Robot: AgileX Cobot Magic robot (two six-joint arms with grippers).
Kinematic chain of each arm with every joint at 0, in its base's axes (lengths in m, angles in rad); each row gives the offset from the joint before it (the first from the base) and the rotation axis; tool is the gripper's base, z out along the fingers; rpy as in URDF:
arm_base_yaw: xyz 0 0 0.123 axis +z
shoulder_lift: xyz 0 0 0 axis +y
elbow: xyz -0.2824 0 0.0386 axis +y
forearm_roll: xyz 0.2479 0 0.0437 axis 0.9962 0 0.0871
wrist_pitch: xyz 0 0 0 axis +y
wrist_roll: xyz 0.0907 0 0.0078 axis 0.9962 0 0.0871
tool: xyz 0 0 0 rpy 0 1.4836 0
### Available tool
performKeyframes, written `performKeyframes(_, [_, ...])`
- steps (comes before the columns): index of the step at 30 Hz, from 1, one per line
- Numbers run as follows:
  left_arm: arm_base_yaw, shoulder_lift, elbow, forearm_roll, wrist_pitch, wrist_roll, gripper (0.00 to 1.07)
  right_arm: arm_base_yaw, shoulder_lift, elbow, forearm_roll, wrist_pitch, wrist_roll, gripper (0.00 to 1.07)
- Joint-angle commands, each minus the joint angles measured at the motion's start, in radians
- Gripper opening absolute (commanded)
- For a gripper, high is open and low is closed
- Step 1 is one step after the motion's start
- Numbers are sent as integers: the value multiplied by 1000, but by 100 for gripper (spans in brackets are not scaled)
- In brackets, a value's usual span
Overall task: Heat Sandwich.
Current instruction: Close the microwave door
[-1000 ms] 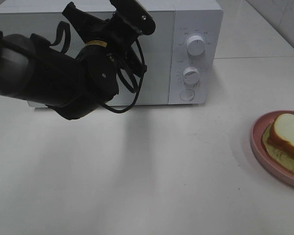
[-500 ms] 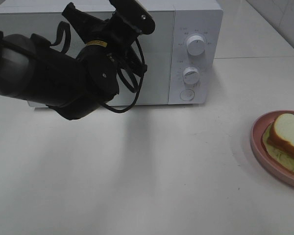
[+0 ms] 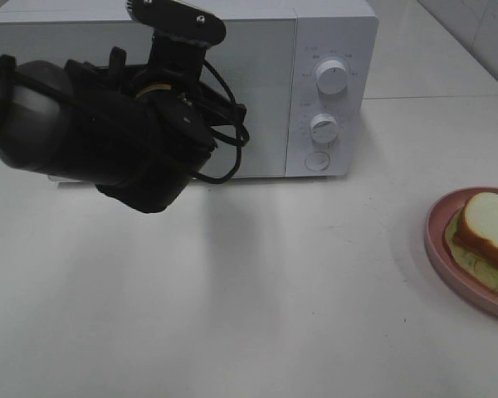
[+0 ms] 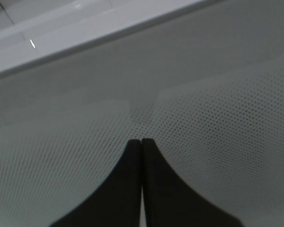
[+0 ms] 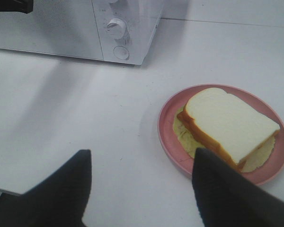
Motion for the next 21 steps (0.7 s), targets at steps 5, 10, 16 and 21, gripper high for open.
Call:
performKeyframes(5, [-9,-139,-8,-119,214,-35,0,-6,-29,2,-7,-3,-3,62])
performKeyframes(10, [-3,-226,-4,-117,434,35,0,-6,-29,2,-7,-3,-3,62])
performKeyframes(16, [15,-315,34,-121,700,170,0,-6,-29,2,-7,-3,-3,62])
performKeyframes(21, [65,-417,118,-116,959,238,0,-6,-29,2,-7,-3,-3,62])
